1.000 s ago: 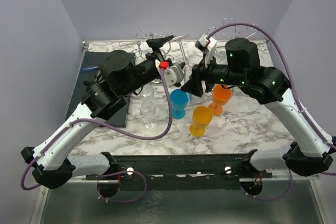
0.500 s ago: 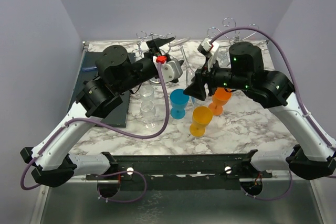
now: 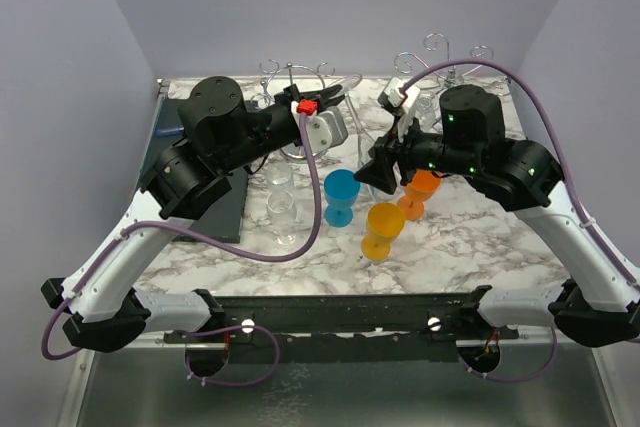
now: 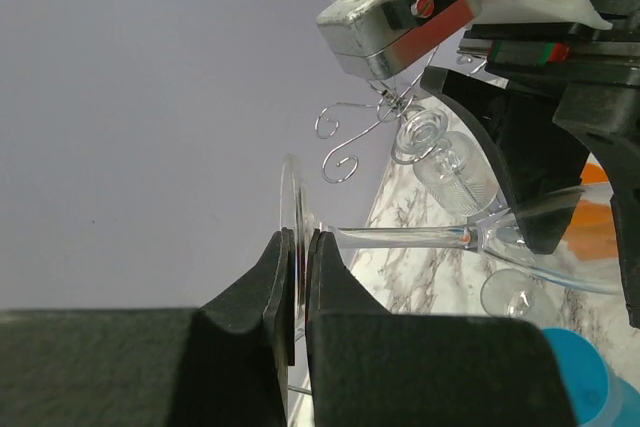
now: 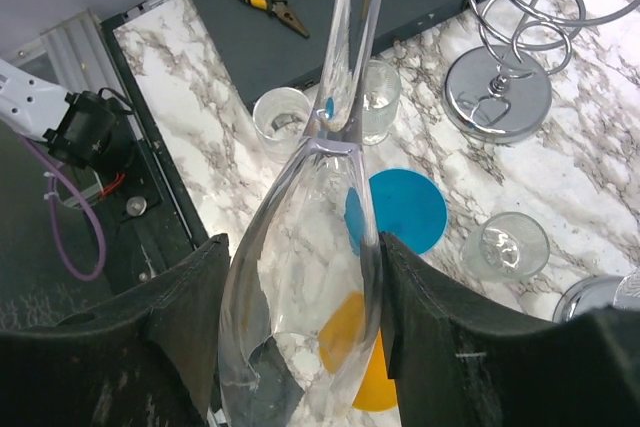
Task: Place the wine glass upside down on the wine glass rack
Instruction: Turn the wine glass upside down at the wine rack.
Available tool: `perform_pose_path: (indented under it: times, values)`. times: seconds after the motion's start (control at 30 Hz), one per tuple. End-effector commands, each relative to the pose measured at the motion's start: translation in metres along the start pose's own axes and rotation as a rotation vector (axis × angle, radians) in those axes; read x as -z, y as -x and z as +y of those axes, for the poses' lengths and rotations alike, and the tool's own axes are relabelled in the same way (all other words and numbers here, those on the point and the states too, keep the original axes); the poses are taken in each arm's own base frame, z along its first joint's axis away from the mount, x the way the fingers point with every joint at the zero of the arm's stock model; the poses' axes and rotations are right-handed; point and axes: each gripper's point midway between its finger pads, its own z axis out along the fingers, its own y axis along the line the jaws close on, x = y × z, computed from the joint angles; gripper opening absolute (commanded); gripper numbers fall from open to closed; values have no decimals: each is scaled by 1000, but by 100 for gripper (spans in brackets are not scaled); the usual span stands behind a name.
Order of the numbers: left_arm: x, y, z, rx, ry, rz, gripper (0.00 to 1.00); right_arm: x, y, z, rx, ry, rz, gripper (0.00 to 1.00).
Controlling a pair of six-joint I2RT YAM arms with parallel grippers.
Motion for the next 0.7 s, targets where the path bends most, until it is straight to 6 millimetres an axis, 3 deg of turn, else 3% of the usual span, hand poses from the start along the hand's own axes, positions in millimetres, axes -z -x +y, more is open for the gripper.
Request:
perform_pose_path:
  times: [0.0, 0.37, 0.5, 0.53, 0.57, 0.6, 0.67]
  values:
    - [1, 2, 5, -17, 12, -5, 0, 5, 30, 3, 41, -6, -156, 0]
    - [3, 11, 23, -125, 73, -25, 0, 5, 7, -12, 36, -101, -284, 0]
    - [3, 15, 20, -99, 63, -47, 7, 11, 5, -20, 13, -155, -348, 0]
    - [3, 15, 19, -91, 60, -52, 20, 11, 3, -23, 12, -170, -355, 0]
    - [3, 15, 17, -85, 56, -54, 46, 13, 3, -25, 17, -187, -365, 0]
    - [3, 15, 15, -89, 49, -57, 79, 14, 1, -30, 20, -212, -364, 0]
    - [4, 18, 16, -78, 61, -75, 98, 22, -3, -43, 4, -300, -364, 0]
